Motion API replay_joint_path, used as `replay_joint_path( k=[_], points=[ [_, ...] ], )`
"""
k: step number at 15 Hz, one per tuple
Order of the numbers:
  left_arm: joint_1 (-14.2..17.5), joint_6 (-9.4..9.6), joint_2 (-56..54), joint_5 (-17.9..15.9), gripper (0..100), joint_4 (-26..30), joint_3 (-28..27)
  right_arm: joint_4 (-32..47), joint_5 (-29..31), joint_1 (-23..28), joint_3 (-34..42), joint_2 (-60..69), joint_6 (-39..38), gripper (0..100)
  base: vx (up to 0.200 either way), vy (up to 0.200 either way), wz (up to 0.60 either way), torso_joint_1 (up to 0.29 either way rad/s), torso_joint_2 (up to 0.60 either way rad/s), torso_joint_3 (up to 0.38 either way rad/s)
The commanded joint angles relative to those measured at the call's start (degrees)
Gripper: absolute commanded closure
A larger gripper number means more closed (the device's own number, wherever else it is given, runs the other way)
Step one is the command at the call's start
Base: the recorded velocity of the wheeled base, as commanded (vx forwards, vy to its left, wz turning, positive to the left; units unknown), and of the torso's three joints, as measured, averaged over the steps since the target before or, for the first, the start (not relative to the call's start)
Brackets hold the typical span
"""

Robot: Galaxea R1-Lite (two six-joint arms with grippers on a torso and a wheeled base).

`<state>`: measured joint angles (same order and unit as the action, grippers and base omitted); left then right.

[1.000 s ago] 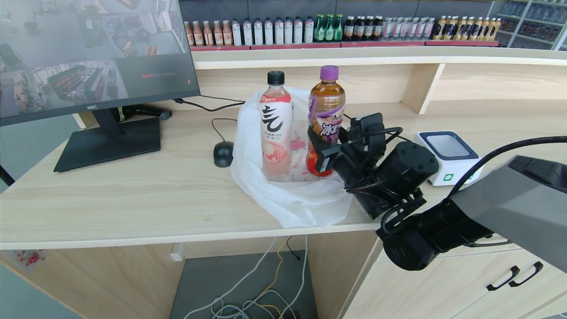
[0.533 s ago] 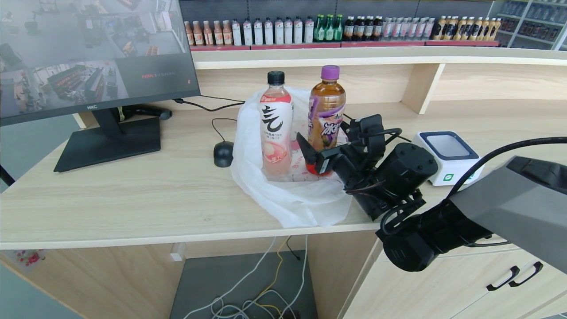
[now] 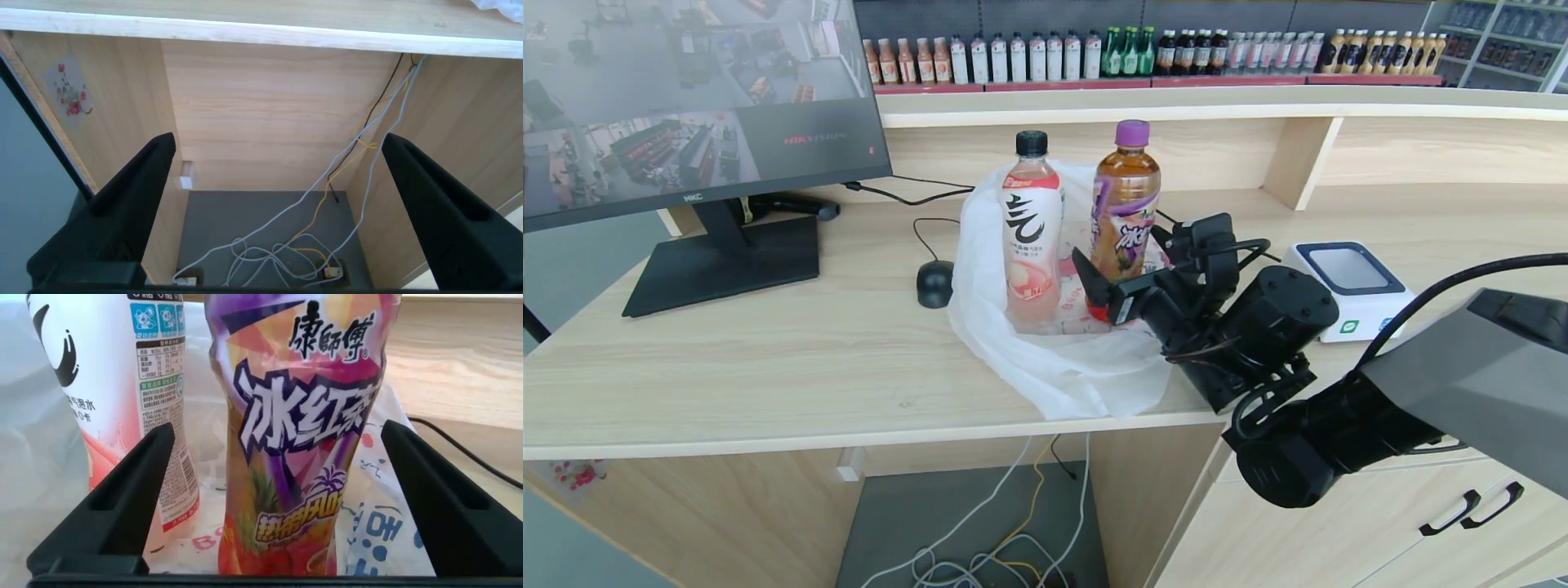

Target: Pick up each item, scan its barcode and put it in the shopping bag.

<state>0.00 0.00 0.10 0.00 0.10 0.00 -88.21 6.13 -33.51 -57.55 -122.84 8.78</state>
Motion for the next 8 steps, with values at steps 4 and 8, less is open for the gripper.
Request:
replay_joint_path(
  k=[4, 8],
  points=[
    [0.0, 0.0, 0.0, 0.0, 0, 0.0, 0.0, -0.8, 0.0, 0.6, 6.5, 9.0, 0.0, 0, 0.0, 0.0, 0.0, 0.0, 0.0, 0.0],
    [0.0, 0.0, 0.0, 0.0, 0, 0.0, 0.0, -1.8, 0.1, 4.7, 20.2, 21.9, -0.3, 0, 0.0, 0.0, 0.0, 0.0, 0.0, 0.0]
  ],
)
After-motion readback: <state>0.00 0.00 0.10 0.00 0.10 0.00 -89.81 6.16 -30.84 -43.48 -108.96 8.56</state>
